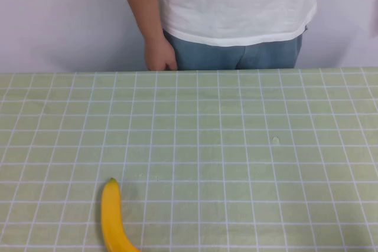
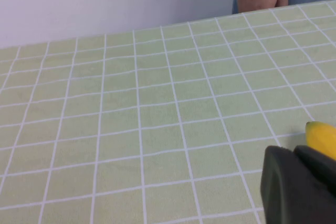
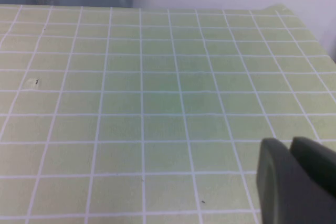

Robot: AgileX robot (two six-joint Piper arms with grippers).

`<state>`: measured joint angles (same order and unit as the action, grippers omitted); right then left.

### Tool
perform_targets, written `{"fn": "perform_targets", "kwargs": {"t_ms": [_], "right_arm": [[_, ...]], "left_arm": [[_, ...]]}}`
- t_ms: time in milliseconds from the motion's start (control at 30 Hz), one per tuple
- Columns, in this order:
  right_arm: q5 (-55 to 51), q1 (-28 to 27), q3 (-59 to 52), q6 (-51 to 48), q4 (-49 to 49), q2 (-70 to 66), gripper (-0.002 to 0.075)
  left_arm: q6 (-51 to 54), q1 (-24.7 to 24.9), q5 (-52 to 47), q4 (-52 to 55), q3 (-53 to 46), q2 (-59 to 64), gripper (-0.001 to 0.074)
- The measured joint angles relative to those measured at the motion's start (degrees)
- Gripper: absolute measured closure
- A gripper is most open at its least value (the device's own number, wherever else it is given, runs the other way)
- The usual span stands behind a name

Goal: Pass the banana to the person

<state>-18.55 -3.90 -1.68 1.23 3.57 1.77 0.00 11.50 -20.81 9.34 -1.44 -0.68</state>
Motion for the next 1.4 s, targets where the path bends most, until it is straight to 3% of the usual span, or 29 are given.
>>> {"fn": "perform_targets", "kwargs": {"t_ms": [467, 767, 1200, 1300, 1400], "right_arm": [[0.0, 0.0, 0.0, 0.0, 0.0, 0.0, 0.0733], [0.0, 0.0, 0.0, 0.0, 0.0, 0.0, 0.0734], [0.0, 0.0, 0.0, 0.0, 0.0, 0.0, 0.0733], [0.0, 0.0, 0.0, 0.0, 0.0, 0.0, 0.0733], [0.0, 0.0, 0.0, 0.0, 0.0, 0.0, 0.0733]], "left_arm": [[-1.2, 0.0, 0.5, 0.0, 0.0, 0.0, 0.0739], [-6.0, 0.0, 13.7, 0.0, -0.1, 0.0, 0.0739], [-6.3, 0.0, 16.5, 0.1, -0.1, 0.0, 0.0739], [-6.5, 0.0, 20.8, 0.2, -0.1, 0.0, 0.0739], [-7.4, 0.0, 31.7, 0.3, -0.1, 0.0, 0.0739]]}}
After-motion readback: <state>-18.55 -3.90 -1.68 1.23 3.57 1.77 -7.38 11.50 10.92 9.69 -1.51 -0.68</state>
